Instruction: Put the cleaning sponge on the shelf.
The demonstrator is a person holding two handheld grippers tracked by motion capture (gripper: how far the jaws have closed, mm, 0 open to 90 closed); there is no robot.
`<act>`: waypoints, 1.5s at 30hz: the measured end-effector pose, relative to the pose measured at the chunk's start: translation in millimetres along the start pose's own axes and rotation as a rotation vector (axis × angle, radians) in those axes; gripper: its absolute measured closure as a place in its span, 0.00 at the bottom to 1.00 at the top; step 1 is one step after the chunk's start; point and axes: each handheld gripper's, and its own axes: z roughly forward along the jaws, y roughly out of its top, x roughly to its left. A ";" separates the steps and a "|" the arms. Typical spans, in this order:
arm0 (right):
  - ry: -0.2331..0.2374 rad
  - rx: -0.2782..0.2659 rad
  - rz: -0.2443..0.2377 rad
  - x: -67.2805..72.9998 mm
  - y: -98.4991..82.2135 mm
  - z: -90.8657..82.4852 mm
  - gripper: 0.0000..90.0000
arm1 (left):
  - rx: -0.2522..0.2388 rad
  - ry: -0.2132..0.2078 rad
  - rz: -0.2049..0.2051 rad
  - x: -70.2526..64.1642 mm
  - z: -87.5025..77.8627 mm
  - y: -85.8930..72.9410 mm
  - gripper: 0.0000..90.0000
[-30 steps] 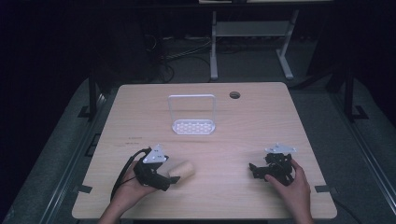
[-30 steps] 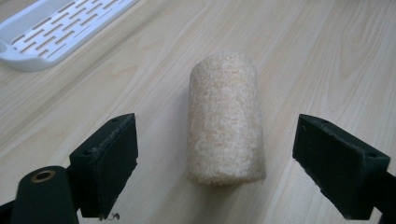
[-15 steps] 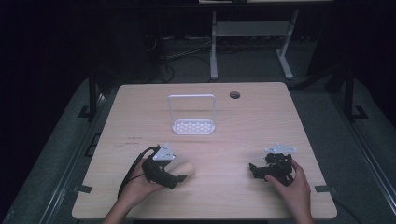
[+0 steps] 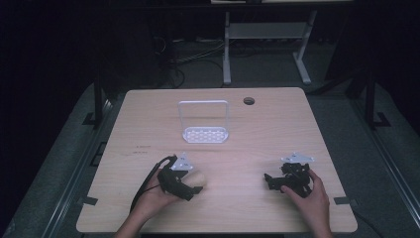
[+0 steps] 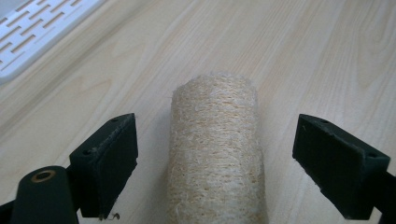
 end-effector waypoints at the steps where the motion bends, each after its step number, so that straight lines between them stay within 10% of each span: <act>1: 0.000 0.000 0.000 0.0 0.0 0.0 0.01 | 0.002 0.003 0.000 -0.3 0.9 -0.1 0.15; 21: 0.000 0.000 0.000 0.0 0.0 0.0 0.01 | 0.040 0.024 -0.014 -1.5 13.2 -5.9 0.16; 45: 0.000 0.000 0.001 0.1 0.0 0.0 0.01 | 0.039 0.006 -0.019 -0.3 11.1 -7.5 0.46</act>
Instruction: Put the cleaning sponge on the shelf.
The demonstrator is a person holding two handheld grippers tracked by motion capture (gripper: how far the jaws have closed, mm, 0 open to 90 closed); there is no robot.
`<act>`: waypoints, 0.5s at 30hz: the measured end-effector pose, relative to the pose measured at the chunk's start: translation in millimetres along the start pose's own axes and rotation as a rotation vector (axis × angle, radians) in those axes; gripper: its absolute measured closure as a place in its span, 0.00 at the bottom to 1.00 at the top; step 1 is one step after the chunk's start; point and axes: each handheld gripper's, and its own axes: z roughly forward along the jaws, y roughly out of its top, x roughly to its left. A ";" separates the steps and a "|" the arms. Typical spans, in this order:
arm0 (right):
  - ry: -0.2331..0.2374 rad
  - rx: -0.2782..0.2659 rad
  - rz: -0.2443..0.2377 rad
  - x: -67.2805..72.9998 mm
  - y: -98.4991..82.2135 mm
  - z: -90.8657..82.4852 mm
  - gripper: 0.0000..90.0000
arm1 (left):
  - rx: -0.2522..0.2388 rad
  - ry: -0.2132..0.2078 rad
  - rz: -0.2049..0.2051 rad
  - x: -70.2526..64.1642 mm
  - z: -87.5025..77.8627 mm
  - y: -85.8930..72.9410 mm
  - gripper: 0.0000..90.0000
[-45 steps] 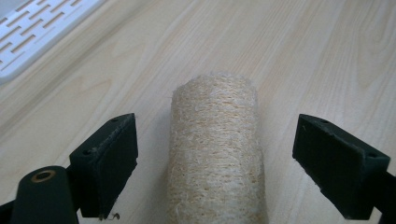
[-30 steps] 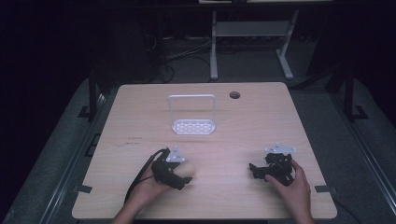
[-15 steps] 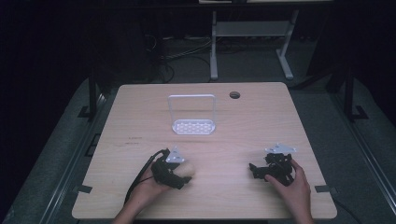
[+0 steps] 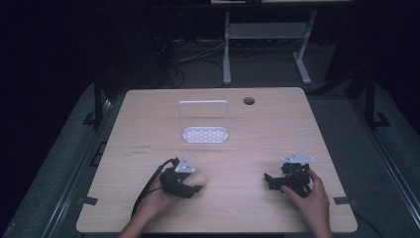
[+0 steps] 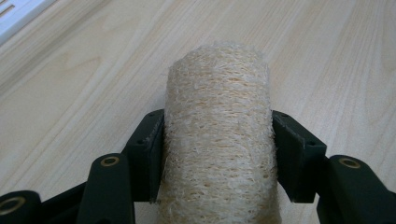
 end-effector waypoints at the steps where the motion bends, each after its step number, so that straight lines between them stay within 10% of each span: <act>1: 0.000 0.000 0.000 0.0 0.0 0.0 0.01 | 0.000 0.000 0.001 -0.1 -0.1 0.0 0.46; 15: 0.000 0.000 0.000 0.0 0.0 0.0 0.01 | -0.033 -0.005 -0.023 4.5 -5.7 0.7 0.46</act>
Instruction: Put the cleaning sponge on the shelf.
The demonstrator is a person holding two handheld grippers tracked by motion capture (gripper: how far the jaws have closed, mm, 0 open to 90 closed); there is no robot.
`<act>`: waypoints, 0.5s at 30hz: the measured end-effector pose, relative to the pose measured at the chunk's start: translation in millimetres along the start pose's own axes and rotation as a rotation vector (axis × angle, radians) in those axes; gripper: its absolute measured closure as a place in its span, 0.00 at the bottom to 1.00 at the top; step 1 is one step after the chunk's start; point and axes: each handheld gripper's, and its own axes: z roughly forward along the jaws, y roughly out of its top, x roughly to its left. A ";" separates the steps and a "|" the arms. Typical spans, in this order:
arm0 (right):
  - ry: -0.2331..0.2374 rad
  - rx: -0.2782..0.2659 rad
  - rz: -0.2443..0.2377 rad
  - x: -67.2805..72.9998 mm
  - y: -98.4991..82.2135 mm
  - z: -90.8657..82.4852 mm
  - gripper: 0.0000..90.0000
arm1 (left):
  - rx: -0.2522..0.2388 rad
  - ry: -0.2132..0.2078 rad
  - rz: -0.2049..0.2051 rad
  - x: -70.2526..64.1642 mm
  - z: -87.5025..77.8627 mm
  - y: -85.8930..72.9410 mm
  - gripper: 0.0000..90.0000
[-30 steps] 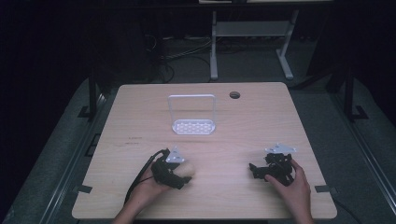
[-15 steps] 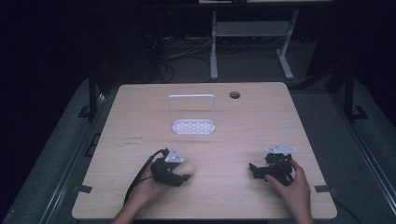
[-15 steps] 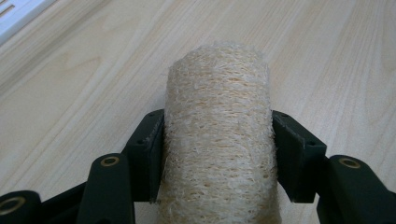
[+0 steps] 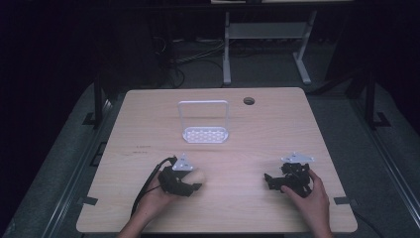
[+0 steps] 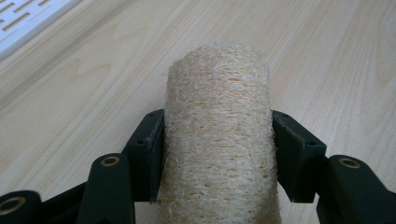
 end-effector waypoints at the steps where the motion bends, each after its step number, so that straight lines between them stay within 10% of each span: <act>1: 0.000 0.000 0.000 0.0 0.0 0.0 0.01 | 0.000 -0.001 0.002 0.5 -0.4 0.1 0.46; 15: 0.000 0.001 -0.002 -0.2 0.0 0.0 0.01 | -0.026 -0.019 -0.001 10.1 -6.8 6.8 0.46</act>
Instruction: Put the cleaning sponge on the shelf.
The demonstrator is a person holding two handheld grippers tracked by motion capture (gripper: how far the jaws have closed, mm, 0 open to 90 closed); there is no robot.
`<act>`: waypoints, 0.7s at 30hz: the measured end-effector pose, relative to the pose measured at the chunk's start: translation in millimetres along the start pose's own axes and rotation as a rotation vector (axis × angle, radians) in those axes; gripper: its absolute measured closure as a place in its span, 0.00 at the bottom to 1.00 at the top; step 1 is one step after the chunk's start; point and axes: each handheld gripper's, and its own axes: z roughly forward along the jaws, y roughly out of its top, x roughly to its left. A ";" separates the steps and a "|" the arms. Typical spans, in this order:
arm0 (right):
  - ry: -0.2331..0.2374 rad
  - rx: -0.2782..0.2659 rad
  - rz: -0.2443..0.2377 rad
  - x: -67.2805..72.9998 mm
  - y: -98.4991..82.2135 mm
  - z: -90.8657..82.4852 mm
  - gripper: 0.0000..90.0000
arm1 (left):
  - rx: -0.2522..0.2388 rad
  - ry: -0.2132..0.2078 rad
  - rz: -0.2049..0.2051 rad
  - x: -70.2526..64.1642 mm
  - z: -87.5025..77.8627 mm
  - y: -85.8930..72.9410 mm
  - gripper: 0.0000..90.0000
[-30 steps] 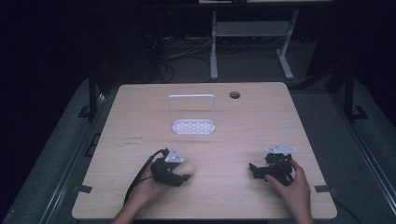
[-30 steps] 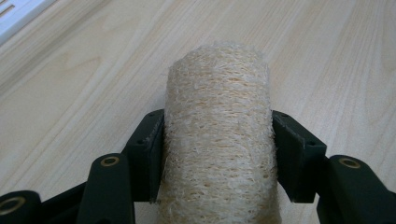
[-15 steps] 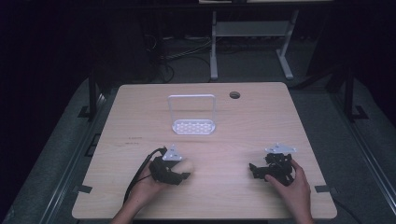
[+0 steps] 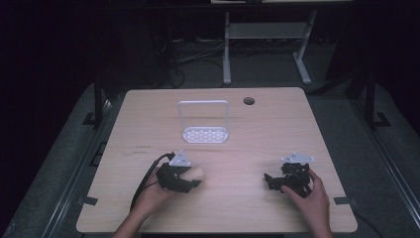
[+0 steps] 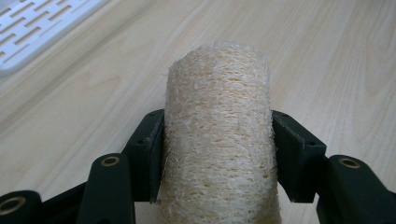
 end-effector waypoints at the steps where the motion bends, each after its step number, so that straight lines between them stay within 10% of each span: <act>1: 0.000 0.000 0.000 0.0 0.0 0.0 0.01 | -0.005 -0.002 0.001 1.0 -0.7 1.2 0.46; 21: 0.001 0.000 0.000 0.0 0.0 0.0 0.01 | -0.027 -0.007 -0.001 13.3 1.6 18.3 0.46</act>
